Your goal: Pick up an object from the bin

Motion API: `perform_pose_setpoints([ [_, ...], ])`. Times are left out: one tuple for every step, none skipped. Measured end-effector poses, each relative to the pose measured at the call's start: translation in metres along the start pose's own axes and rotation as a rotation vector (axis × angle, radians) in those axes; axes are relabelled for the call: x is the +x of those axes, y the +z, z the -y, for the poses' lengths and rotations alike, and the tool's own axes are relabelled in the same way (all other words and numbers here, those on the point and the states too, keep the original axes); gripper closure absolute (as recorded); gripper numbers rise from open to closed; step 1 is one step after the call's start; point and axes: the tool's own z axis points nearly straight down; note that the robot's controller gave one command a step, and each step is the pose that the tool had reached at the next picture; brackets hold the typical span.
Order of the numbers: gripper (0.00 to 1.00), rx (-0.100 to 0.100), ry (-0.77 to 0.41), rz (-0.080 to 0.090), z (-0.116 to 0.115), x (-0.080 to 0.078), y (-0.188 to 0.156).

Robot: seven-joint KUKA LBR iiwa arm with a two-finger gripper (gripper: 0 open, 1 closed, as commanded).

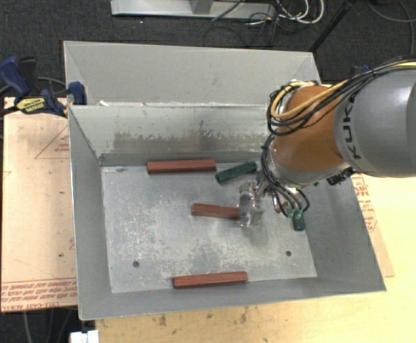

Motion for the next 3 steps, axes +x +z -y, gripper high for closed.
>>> perform_pose_setpoints([
  [0.00, 0.000, 0.001, -0.002, 0.001, 0.001, 0.001],
  [0.00, -0.001, -0.036, -0.006, -0.025, 0.015, 0.027],
  [0.00, 0.000, -0.051, 0.005, -0.037, -0.064, 0.025],
])
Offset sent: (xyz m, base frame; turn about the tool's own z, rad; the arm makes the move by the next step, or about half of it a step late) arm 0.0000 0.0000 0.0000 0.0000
